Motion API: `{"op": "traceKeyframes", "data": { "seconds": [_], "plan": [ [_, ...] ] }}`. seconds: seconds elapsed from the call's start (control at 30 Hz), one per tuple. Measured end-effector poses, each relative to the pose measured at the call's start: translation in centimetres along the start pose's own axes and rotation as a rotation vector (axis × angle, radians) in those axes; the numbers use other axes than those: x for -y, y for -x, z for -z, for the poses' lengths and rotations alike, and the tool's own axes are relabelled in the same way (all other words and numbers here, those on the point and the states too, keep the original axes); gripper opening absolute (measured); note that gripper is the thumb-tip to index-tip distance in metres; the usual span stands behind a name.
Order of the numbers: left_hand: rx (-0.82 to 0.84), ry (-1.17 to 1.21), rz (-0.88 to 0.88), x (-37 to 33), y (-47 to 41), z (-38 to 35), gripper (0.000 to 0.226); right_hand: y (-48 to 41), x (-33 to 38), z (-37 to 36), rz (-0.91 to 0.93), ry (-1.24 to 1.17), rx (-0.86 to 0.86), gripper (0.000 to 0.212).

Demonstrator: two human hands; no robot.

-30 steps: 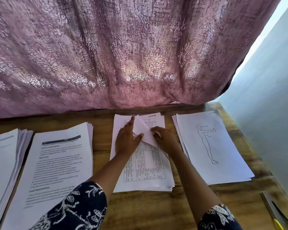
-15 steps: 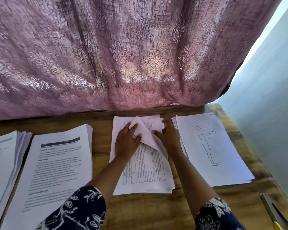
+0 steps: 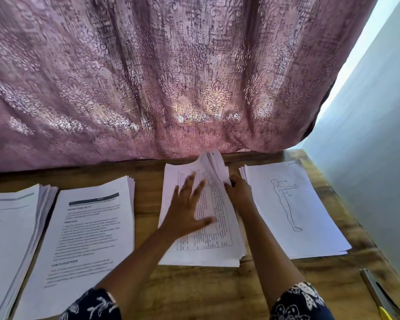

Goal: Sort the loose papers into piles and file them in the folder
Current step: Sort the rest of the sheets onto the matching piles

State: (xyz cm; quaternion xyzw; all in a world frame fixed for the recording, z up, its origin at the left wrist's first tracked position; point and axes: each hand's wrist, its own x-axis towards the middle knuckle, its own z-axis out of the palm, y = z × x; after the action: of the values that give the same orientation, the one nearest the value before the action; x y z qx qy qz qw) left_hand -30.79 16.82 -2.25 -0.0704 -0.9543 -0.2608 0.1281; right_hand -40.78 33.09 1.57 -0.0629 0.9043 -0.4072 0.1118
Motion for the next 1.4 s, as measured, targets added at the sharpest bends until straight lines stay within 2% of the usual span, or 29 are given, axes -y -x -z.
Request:
{"op": "traceKeyframes", "data": {
  "seconds": [0.1, 0.3, 0.6, 0.7, 0.77, 0.83, 0.9, 0.93, 1.03, 1.13, 1.27, 1.4],
  "plan": [
    [0.085, -0.148, -0.148, -0.8, 3.1, -1.8, 0.101, -0.4, 1.4, 1.6, 0.025, 0.106, -0.058, 0.029],
    [0.373, -0.293, 0.022, -0.7, 4.9, -1.8, 0.101, -0.1, 4.2, 6.2, 0.149, 0.222, -0.266, 0.024],
    [0.480, -0.241, 0.104, -1.5, 5.2, -0.8, 0.109, 5.1, 8.6, 13.5, 0.353, 0.298, -0.641, 0.019],
    [0.434, 0.091, 0.347, -2.5, 3.7, 1.0, 0.084, 6.1, 8.9, 15.6, 0.371, 0.274, -0.624, 0.019],
    [0.272, 0.458, 0.487, -3.8, 2.3, 2.9, 0.073, 6.6, 8.7, 16.6, 0.338, 0.212, -0.547, 0.020],
    [0.081, 0.797, 0.547, -5.5, 1.0, 4.6, 0.071, 7.0, 8.1, 16.7, 0.302, 0.143, -0.440, 0.020],
    [-0.028, 1.105, 0.619, -6.5, 0.3, 6.1, 0.046, 7.3, 6.9, 15.6, 0.258, 0.035, -0.327, 0.018],
    [-0.061, 1.185, 0.643, -6.8, 0.2, 6.7, 0.035, 7.5, 6.2, 14.8, 0.228, -0.016, -0.292, 0.018],
    [-0.204, 1.104, 0.685, -7.4, 1.2, 8.0, 0.029, 7.8, 3.5, 11.9, 0.142, -0.171, -0.216, 0.013],
    [-0.274, 0.807, 0.649, -8.1, 4.7, 8.9, 0.027, 9.2, 0.9, 9.0, 0.063, -0.249, -0.098, 0.009],
    [-0.135, 0.537, 0.677, -7.1, 12.3, 7.5, 0.016, 13.3, -2.5, 5.1, -0.003, -0.150, 0.078, 0.021],
    [-0.026, 0.185, 0.764, -6.4, 17.2, 5.4, 0.038, 16.0, -5.0, 1.9, -0.048, 0.058, 0.192, 0.027]
  ]
}}
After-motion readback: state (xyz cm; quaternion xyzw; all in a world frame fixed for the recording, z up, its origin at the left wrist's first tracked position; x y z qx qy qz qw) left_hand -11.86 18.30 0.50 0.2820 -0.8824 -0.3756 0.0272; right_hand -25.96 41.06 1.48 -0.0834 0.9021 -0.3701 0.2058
